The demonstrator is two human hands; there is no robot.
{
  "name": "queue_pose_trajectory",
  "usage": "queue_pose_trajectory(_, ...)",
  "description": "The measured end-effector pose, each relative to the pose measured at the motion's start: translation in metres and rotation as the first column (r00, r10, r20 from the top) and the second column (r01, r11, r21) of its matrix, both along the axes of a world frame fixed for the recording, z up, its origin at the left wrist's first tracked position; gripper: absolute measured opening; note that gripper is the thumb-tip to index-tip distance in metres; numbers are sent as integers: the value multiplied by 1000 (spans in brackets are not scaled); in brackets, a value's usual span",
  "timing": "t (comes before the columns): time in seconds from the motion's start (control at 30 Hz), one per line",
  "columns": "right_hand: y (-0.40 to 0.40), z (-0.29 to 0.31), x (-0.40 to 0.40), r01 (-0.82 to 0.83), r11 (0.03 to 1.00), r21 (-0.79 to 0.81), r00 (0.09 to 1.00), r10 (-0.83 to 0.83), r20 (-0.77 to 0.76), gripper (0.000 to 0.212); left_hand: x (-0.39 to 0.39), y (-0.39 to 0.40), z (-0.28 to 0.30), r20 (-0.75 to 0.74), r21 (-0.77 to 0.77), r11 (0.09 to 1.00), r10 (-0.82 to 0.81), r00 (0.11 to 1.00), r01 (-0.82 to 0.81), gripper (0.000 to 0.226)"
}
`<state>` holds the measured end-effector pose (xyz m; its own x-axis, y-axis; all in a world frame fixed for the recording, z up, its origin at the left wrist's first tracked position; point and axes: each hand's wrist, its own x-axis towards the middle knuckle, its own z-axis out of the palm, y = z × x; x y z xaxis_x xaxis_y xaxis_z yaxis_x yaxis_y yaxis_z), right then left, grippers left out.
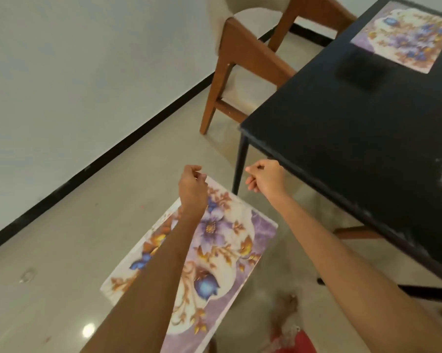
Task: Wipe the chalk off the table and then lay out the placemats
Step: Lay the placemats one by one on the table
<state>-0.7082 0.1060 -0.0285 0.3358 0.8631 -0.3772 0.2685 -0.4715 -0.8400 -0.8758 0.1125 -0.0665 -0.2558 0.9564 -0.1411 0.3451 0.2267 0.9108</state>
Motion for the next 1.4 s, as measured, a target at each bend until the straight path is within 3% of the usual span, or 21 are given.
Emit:
queue_pose_trajectory(0.13,-31,-48,-38,51,990,-133,999,-51,4,24,-63,-27,-29,-57,-181,980,-99,993,87,35)
queue_pose_trajectory(0.23,-51,-91,-49,128,958,-257,989,-105,101,7,-91,-43,-55,-134,-265,949,-210,968,169,43)
queue_pose_trajectory(0.4,-96,-128,-55,239,858,-455,937,-81,339,41,-121,-59,-99,-280,-390,897,-330,902,207,65)
queue_pose_trajectory(0.53,-118,-149,-60,400,763,-507,878,-160,451,67,-133,-66,-116,-426,-419,881,-404,810,219,76)
queue_pose_trajectory(0.7,-124,-147,-65,529,724,-443,846,-416,332,68,-137,-60,-119,-481,-412,903,-330,812,123,53)
queue_pose_trajectory(0.87,-129,-138,-56,568,687,-453,814,-550,187,58,-146,-45,-115,-381,-363,932,-143,913,-6,49)
queue_pose_trajectory(1.07,-131,-134,-53,577,669,-469,811,-538,230,42,-154,-43,-106,-258,-322,945,-29,966,-58,30)
queue_pose_trajectory(1.4,-132,-129,-48,626,684,-375,779,-564,273,35,-141,-27,-98,-321,-235,964,46,946,-126,27)
